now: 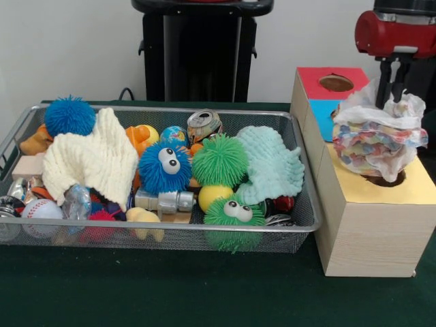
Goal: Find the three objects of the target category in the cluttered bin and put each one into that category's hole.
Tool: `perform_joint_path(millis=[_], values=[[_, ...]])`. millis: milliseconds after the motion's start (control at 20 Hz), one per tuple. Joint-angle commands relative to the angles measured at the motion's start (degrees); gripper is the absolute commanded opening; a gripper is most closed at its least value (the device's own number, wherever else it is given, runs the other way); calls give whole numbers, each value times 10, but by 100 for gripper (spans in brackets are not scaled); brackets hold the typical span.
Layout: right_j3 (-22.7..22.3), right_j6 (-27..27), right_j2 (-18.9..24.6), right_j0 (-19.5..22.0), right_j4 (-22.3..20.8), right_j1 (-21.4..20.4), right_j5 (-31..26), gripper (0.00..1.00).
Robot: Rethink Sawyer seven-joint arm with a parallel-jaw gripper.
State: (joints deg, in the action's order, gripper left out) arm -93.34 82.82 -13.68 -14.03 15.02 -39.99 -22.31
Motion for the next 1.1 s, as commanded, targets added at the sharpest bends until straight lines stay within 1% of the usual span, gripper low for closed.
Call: perform_joint_path(millis=[50,450,600,650,750,1100], values=[[11,78,39,26,-17,7,-11,0],[-7,116,32,5,-5,7,-1,0],[-5,126,28,-1,0,10,-3,0],[5,130,25,-4,2,15,-8,0],[3,137,23,-11,5,18,-3,0],[1,139,20,-16,8,18,-3,0]])
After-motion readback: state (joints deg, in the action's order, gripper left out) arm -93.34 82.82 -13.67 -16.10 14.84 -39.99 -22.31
